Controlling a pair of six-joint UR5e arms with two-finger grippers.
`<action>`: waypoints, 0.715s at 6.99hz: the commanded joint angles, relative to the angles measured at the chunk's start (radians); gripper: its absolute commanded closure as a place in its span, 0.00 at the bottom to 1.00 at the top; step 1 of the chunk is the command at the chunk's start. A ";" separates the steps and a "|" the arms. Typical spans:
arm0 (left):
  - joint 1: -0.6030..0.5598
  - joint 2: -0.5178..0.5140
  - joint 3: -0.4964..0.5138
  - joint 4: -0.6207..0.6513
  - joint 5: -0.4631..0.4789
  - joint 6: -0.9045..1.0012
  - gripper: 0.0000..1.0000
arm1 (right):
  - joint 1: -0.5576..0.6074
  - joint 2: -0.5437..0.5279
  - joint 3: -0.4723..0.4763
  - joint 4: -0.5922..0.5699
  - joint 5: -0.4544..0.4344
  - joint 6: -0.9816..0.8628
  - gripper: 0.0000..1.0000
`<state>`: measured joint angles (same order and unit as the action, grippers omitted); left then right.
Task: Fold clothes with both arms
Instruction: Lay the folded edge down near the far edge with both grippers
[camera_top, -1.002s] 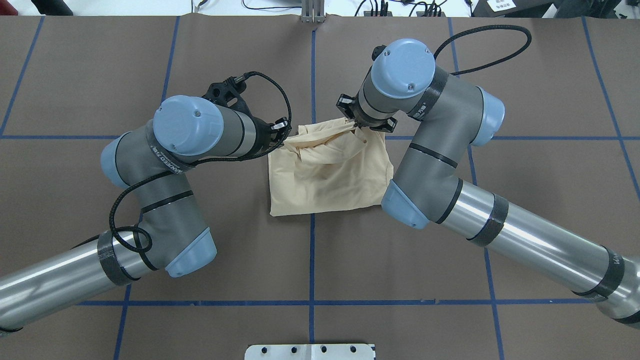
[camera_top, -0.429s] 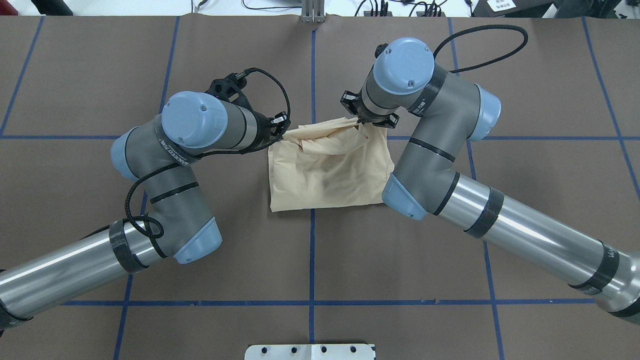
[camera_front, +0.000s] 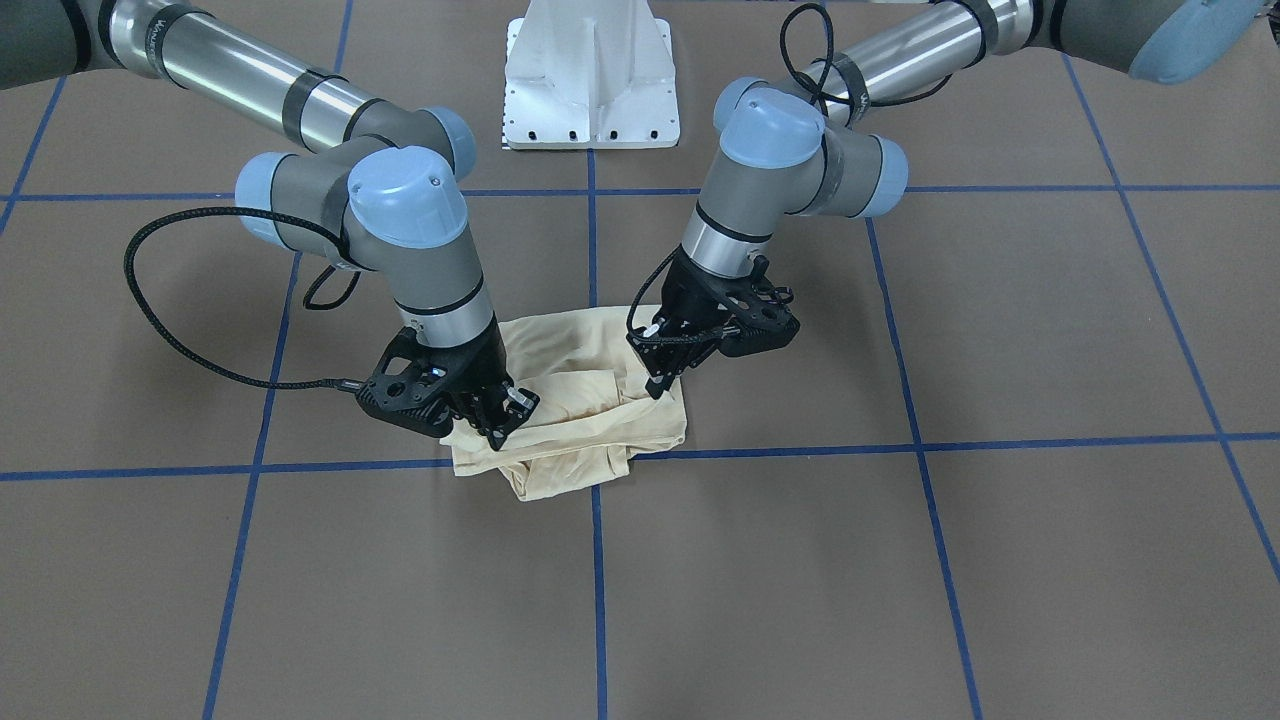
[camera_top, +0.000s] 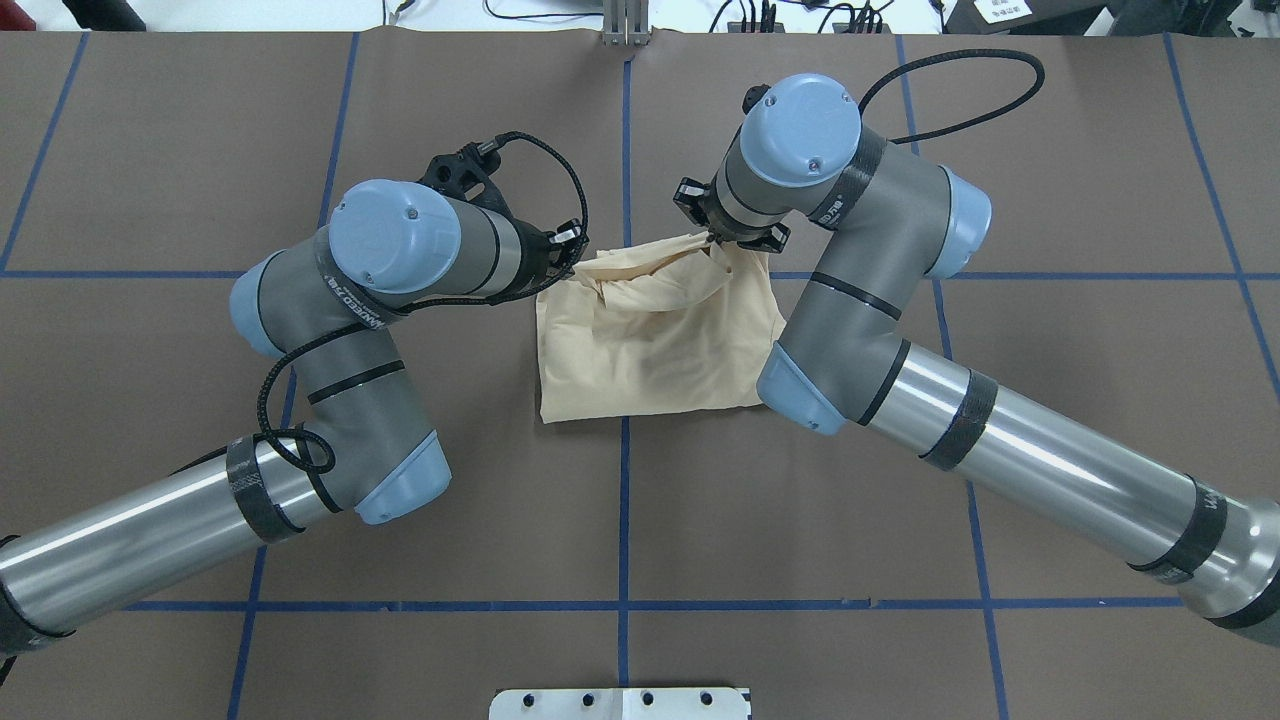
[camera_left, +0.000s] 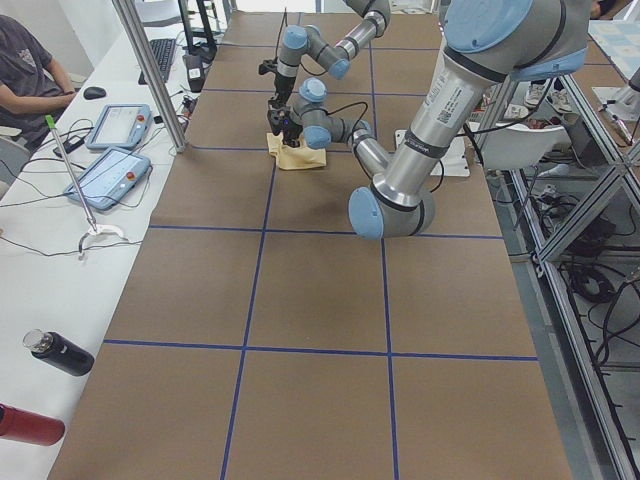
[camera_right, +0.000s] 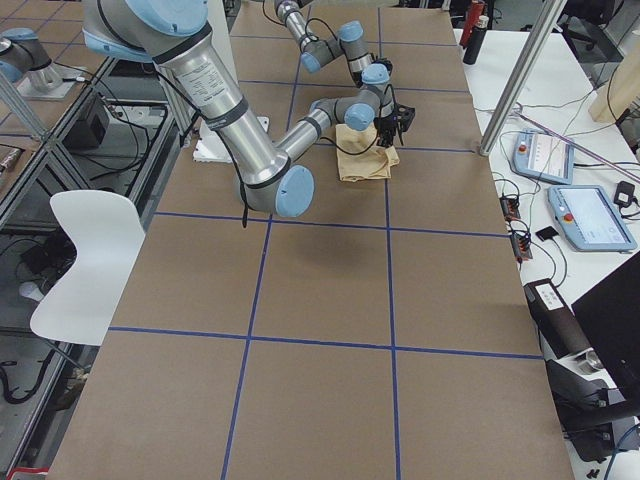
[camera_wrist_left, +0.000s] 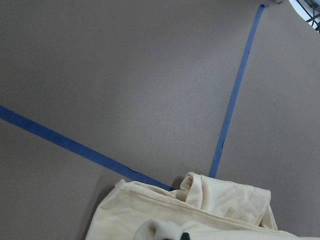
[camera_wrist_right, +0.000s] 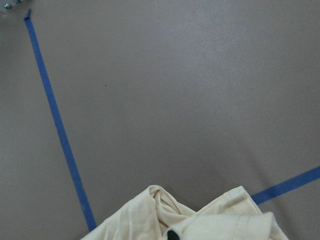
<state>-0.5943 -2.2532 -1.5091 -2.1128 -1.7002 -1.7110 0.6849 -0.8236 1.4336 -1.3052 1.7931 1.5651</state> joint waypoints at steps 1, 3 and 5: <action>0.002 -0.008 0.000 0.001 -0.003 -0.002 1.00 | -0.002 0.004 -0.001 0.001 0.012 0.003 0.84; 0.001 -0.003 0.000 0.002 -0.001 -0.001 0.54 | 0.002 0.001 -0.022 0.004 0.028 0.007 0.01; -0.051 0.001 0.001 0.014 -0.010 0.013 0.23 | 0.046 -0.012 -0.028 0.085 0.112 0.004 0.01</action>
<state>-0.6118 -2.2542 -1.5090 -2.1030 -1.7043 -1.7038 0.7057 -0.8292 1.4087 -1.2605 1.8543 1.5718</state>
